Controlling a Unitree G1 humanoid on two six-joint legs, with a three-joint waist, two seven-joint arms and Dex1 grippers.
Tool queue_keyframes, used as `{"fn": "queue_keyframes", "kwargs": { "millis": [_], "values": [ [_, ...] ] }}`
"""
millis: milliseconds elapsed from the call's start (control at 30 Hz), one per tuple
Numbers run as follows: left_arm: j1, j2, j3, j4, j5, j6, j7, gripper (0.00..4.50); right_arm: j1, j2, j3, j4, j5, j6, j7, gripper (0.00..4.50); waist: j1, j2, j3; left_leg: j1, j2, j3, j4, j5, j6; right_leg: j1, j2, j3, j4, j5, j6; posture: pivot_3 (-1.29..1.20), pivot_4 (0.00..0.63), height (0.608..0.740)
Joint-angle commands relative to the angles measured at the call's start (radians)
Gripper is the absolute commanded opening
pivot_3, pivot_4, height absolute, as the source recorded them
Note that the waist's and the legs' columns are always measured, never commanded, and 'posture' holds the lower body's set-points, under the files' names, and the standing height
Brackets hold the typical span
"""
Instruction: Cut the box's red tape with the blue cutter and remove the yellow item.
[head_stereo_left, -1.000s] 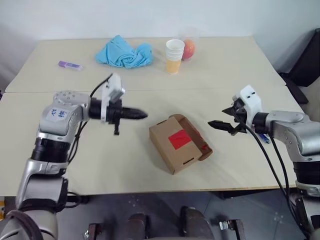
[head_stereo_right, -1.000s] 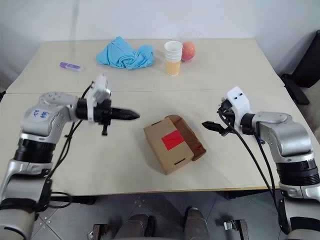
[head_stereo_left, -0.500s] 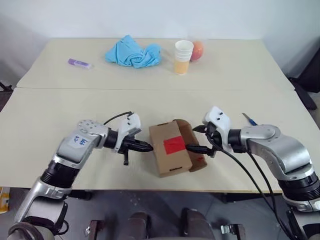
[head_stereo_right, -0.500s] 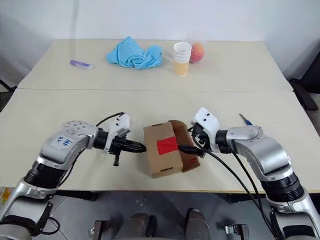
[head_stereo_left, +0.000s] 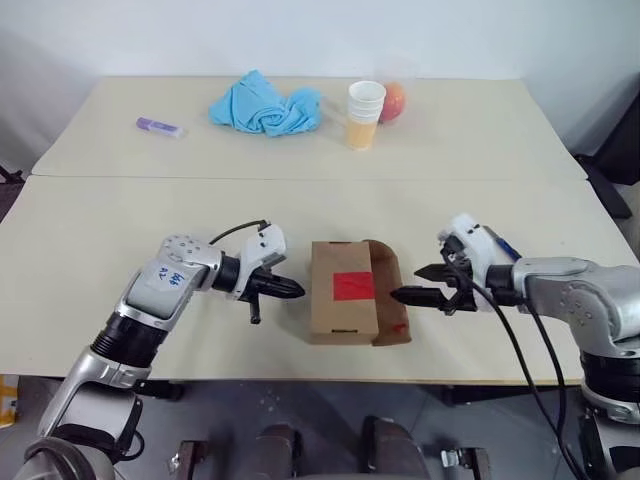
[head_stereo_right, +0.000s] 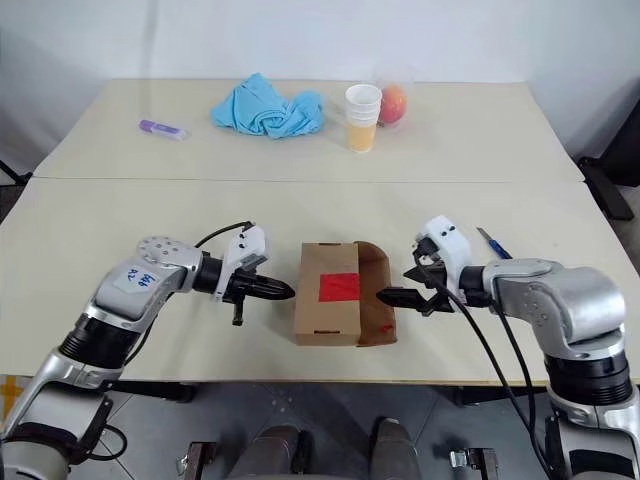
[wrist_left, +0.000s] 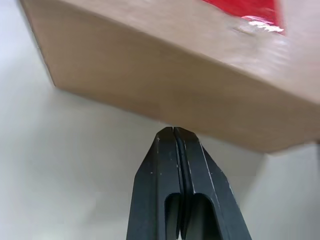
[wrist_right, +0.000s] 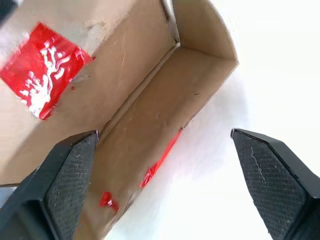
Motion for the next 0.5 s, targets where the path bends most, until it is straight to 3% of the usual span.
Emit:
{"fn": "queue_keyframes", "kwargs": {
  "millis": [33,200,500],
  "values": [
    [-0.075,0.016,0.023,-0.001,-0.026,-0.025,-0.063,0.00,-0.031,0.002,-0.101,0.044,0.068,0.121,-0.025,4.44,0.000,0.000,0.000,0.000,0.000,0.000,0.000,0.000,0.000,0.000,0.000,0.000,0.000,0.000,0.000,0.00,0.150,0.740],
    [-0.136,-0.040,0.068,-0.002,-0.116,-0.032,-0.128,0.00,0.001,0.076,-0.137,0.147,0.178,0.134,-0.124,4.44,0.000,0.000,0.000,0.000,0.000,-0.001,0.000,0.000,0.000,0.001,-0.001,-0.001,0.000,0.000,0.000,0.00,0.150,0.740],
    [-0.114,-0.109,0.001,0.053,-0.027,-0.148,-0.081,0.00,-0.019,0.166,-0.090,0.185,0.215,0.134,-0.232,4.44,-0.012,0.000,0.000,0.001,-0.004,0.000,0.000,0.000,0.000,0.000,0.000,0.000,0.001,0.000,0.000,0.00,0.150,0.740]
  ]
}}
